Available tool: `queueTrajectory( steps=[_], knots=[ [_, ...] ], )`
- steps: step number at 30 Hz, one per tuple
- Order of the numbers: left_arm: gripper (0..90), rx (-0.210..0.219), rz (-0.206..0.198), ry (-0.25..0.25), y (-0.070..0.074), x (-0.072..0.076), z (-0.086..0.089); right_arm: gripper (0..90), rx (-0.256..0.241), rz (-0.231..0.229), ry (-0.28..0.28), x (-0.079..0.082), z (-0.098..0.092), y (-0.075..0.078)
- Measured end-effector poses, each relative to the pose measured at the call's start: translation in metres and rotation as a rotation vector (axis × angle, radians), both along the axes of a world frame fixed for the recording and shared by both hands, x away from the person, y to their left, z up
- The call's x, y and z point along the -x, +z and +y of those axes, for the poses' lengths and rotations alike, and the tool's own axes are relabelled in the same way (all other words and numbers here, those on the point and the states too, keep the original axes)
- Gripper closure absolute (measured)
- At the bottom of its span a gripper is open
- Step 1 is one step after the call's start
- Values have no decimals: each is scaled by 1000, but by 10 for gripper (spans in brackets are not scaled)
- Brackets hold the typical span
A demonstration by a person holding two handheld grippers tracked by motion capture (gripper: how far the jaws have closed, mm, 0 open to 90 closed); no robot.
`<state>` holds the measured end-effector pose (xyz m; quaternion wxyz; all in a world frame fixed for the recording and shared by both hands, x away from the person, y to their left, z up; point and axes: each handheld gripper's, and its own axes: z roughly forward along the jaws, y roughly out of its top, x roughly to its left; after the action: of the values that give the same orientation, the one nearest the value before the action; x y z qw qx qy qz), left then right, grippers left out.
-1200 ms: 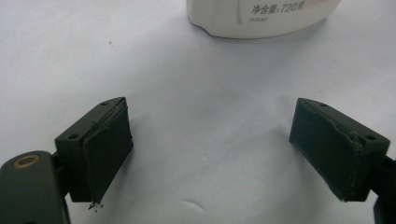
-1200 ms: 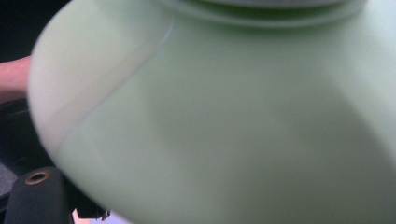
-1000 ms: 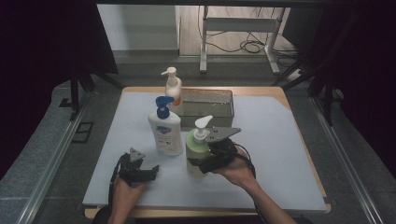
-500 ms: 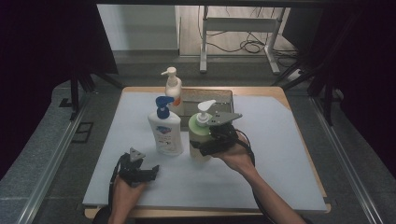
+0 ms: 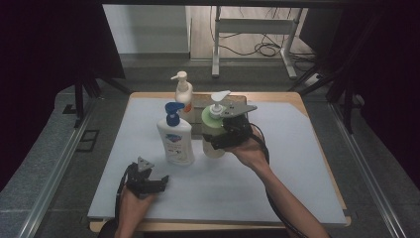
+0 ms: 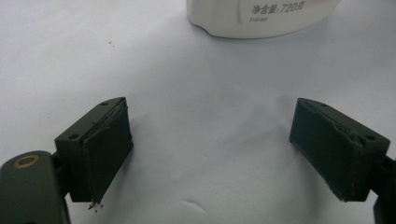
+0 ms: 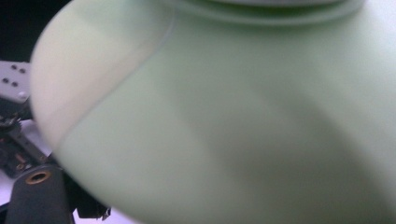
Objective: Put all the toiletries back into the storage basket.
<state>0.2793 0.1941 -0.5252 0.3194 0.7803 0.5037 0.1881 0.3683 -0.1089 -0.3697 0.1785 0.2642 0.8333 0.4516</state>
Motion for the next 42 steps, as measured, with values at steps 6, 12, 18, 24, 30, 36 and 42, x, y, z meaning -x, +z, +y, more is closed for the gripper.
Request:
queueTrajectory(
  steps=[6,12,18,24,30,36,42],
  knots=[
    [123,2,1,1,0,0,0,123,-3,-6,-12,-11,3,9],
    [123,0,0,0,0,0,0,123,-3,-13,-23,-20,8,16],
    [123,0,0,0,0,0,0,123,1,-19,-39,-31,12,21],
    [123,0,0,1,0,0,0,123,-2,-20,-64,-42,13,21],
    [123,-3,1,-1,0,0,0,123,1,-24,-89,-52,15,23],
    [123,-3,1,-2,0,0,0,123,-4,-29,-107,-61,17,25],
    [123,0,2,-1,0,0,0,123,0,-29,-122,-72,21,25]
  ],
)
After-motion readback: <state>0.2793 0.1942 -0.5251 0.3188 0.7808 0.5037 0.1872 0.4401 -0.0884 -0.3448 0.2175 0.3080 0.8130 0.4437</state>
